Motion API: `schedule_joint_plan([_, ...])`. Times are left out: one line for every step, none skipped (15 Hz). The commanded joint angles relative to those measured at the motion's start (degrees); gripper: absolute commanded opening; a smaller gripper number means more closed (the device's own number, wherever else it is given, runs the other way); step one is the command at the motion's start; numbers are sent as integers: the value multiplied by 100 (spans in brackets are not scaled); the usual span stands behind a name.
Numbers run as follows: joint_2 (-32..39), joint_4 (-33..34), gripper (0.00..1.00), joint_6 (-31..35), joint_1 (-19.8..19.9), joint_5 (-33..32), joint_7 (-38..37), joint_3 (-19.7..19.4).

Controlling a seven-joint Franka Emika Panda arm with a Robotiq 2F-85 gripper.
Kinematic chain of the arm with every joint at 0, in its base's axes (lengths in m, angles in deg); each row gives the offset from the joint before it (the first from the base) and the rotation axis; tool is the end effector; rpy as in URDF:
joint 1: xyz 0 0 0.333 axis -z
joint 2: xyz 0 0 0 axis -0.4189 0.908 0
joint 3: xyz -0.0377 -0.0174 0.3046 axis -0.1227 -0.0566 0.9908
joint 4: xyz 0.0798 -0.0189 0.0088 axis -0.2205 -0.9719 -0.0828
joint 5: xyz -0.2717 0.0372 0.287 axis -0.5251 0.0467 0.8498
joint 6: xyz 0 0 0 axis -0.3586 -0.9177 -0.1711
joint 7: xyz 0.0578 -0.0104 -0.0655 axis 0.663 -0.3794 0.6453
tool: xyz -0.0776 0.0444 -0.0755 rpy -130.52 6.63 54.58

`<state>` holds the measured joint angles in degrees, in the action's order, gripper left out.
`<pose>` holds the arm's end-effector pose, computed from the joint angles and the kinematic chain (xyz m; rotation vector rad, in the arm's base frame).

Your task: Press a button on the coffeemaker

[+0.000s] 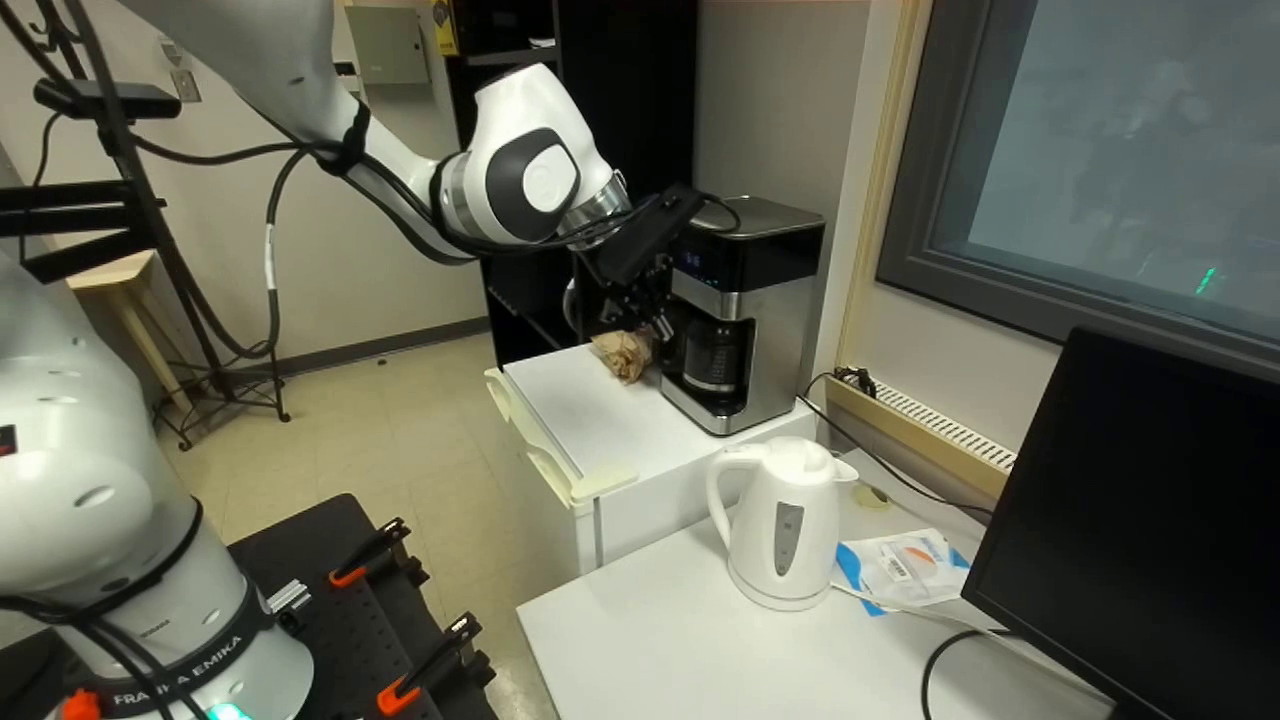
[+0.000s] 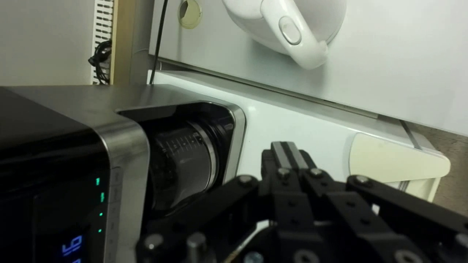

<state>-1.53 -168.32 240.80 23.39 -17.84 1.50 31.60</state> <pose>0.4981 -0.0208 0.3744 1.8853 1.8549 0.3083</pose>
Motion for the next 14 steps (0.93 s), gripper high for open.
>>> schedule_joint_plan([498,411,3,360,72,-4,231,135])
schedule_joint_plan([584,471,3,416,74,15,257,155])
schedule_joint_plan([680,553,3,466,80,10,271,184])
schedule_joint_plan([761,613,3,499,81,41,309,204])
schedule_joint_plan([841,683,3,544,80,57,356,229])
schedule_joint_plan([914,737,2,563,78,84,410,252])
schedule_joint_plan([984,812,1,584,93,24,387,277])
schedule_joint_plan([1046,884,0,582,102,-2,391,299])
schedule_joint_plan([1116,972,1,589,108,-29,393,321])
schedule_joint_plan([1177,1043,1,591,112,-28,400,338])
schedule_joint_plan([1248,1126,1,591,113,-18,421,359])
schedule_joint_plan([1309,1198,1,596,117,-34,420,374])
schedule_joint_plan([1359,1270,1,585,116,-42,428,392])
schedule_joint_plan([1404,1330,1,584,117,-50,428,405])
